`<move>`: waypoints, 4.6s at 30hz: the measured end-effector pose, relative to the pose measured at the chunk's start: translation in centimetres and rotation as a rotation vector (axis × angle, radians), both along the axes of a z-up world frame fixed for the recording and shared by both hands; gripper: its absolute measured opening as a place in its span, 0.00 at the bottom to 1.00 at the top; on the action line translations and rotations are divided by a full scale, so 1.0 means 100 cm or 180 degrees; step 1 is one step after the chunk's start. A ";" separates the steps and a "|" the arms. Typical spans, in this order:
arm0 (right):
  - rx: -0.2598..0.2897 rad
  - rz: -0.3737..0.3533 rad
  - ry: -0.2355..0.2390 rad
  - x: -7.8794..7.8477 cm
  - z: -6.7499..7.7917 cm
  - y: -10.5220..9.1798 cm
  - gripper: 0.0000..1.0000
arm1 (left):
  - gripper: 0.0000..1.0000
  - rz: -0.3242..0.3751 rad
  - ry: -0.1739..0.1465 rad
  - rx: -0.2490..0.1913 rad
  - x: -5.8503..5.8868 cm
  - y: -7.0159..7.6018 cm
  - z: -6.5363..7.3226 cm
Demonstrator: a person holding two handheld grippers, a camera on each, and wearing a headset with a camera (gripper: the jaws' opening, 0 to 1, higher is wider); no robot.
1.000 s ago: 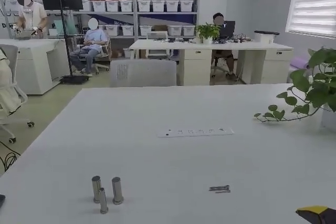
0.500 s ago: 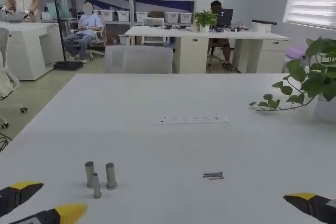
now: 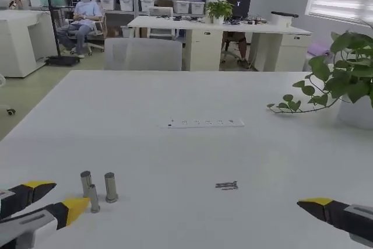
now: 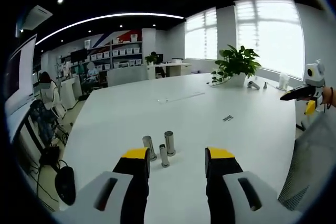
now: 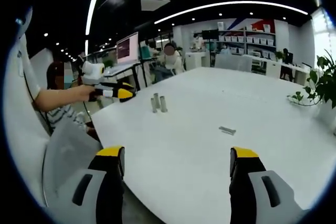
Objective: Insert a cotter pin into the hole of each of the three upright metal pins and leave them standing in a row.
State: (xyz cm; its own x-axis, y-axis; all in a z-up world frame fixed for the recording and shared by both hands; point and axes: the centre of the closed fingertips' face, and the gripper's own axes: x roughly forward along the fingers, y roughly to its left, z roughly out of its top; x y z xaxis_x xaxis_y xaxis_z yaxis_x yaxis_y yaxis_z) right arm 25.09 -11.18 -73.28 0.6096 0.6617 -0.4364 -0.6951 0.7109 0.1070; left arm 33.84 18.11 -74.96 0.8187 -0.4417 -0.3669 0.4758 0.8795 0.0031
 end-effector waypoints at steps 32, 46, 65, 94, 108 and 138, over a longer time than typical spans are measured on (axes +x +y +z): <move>-0.0030 -0.0022 0.0026 0.004 -0.007 0.006 0.79 | 0.26 -0.0142 0.0189 0.0391 0.059 -0.005 -0.068; -0.0074 0.0031 0.0135 0.002 -0.018 0.008 0.79 | 0.08 -0.0212 0.0196 0.0413 0.067 -0.006 -0.074; -0.0111 0.0006 0.0124 0.006 -0.018 0.005 0.82 | 0.07 -0.0297 0.0085 0.0542 0.054 -0.015 -0.069; -0.0092 0.0127 0.0140 -0.004 -0.021 0.006 0.82 | 0.07 -0.0676 0.0099 0.0338 0.017 -0.096 -0.055; -0.0100 0.0231 0.0183 -0.006 -0.026 0.012 0.82 | 0.07 -0.0683 0.0192 0.0305 0.014 -0.117 -0.067; -0.0058 0.0224 0.0252 -0.005 -0.030 0.007 0.80 | 0.07 -0.0618 0.0205 0.0262 0.011 -0.131 -0.077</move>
